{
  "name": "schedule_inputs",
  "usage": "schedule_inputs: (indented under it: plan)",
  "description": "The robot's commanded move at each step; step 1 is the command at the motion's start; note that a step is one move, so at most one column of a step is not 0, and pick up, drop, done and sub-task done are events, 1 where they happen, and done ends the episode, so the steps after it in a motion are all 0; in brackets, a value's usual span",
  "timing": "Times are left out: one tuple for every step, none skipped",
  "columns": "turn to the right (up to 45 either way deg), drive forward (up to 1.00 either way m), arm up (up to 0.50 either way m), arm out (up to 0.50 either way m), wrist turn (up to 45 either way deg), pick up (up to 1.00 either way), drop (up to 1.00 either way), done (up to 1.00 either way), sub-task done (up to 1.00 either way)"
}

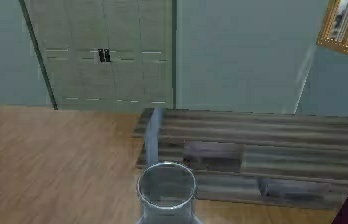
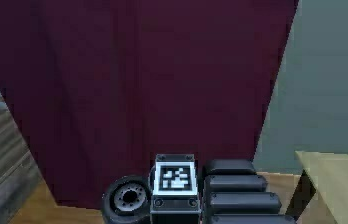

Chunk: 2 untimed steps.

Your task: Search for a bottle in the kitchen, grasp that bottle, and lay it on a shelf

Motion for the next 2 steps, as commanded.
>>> schedule_inputs:
  plan:
    - [-45.0,0.0,0.0,0.0,0.0,0.0,0.0,0.0,0.0]
    - [0.0,0.9,0.0,0.0,0.0,0.0,0.0,0.0,0.0]
